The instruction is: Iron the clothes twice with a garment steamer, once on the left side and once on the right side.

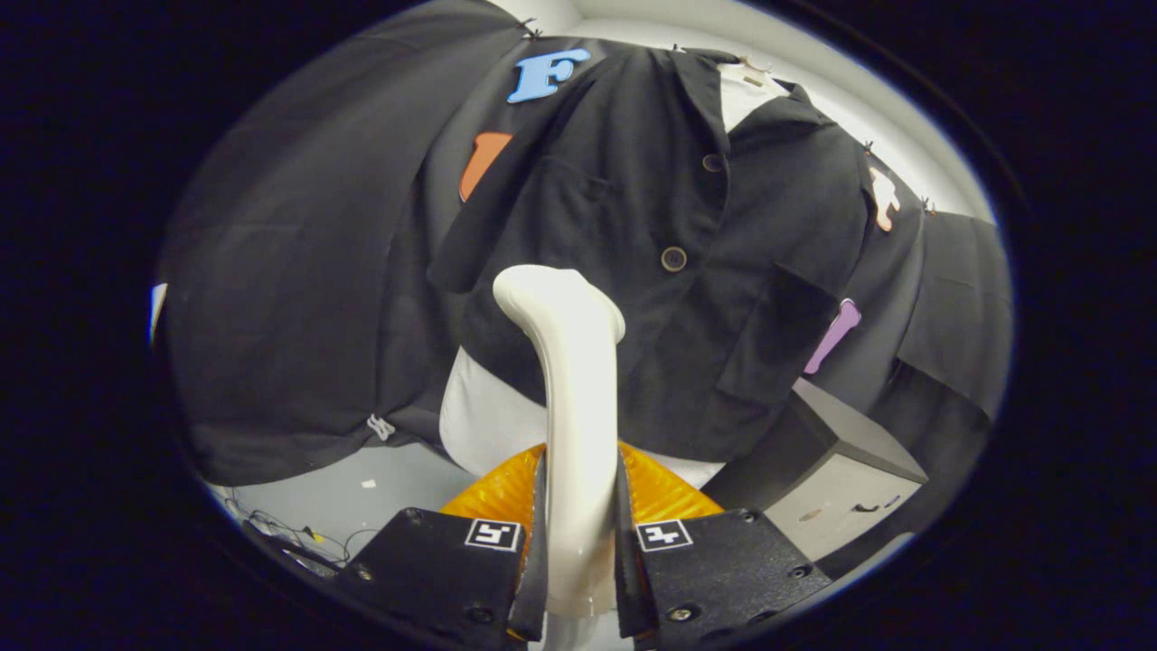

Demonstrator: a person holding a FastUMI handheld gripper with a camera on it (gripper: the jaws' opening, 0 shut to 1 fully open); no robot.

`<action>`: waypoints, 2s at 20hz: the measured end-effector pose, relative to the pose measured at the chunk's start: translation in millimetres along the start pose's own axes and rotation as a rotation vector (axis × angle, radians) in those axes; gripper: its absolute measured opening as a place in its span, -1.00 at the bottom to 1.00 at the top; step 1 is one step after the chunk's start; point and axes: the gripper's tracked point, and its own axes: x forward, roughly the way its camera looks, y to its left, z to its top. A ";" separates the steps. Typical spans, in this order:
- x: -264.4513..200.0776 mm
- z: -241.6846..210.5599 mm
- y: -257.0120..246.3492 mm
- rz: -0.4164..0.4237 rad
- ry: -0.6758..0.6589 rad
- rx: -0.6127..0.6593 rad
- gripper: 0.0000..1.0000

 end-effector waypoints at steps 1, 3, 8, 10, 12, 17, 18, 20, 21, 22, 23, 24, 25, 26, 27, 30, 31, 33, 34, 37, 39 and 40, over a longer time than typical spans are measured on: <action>0.3 -4.3 -0.3 0.000 0.011 -0.006 -0.34; 1.2 -11.6 -0.1 -0.002 0.028 -0.011 -0.34; -5.2 -19.5 2.5 0.003 0.060 -0.015 -0.34; -3.9 -27.9 3.5 0.013 0.087 -0.010 -0.34; -5.9 -39.0 5.5 0.020 0.106 -0.006 -0.34; -18.5 -60.8 6.8 0.038 0.151 0.001 -0.34; -15.3 -67.6 3.7 0.037 0.162 0.003 -0.34; -21.7 -78.4 -1.6 0.033 0.188 0.020 -0.34; -25.8 -83.0 -4.1 0.030 0.199 0.032 -0.34; -30.7 -85.7 -9.4 0.025 0.208 0.042 -0.34; -35.6 -88.0 -15.0 0.021 0.215 0.054 -0.34; -40.7 -89.4 -21.1 0.016 0.220 0.067 -0.34; -46.1 -89.8 -27.8 0.012 0.222 0.078 -0.34; -51.5 -88.5 -36.1 0.008 0.223 0.090 -0.34; -57.3 -89.2 -44.2 0.003 0.225 0.104 -0.34; -68.6 -94.8 -73.7 -0.018 0.237 0.148 -0.34; -71.0 -97.6 -83.9 -0.024 0.243 0.159 -0.34; -74.2 -103.7 -103.3 -0.034 0.254 0.187 -0.34; -75.1 -106.3 -113.4 -0.040 0.256 0.199 -0.34; -77.7 -111.3 -140.6 -0.032 0.256 0.231 -0.34; -78.5 -115.2 -161.7 -0.019 0.241 0.236 -0.34; -79.1 -119.8 -172.5 -0.010 0.242 0.235 -0.34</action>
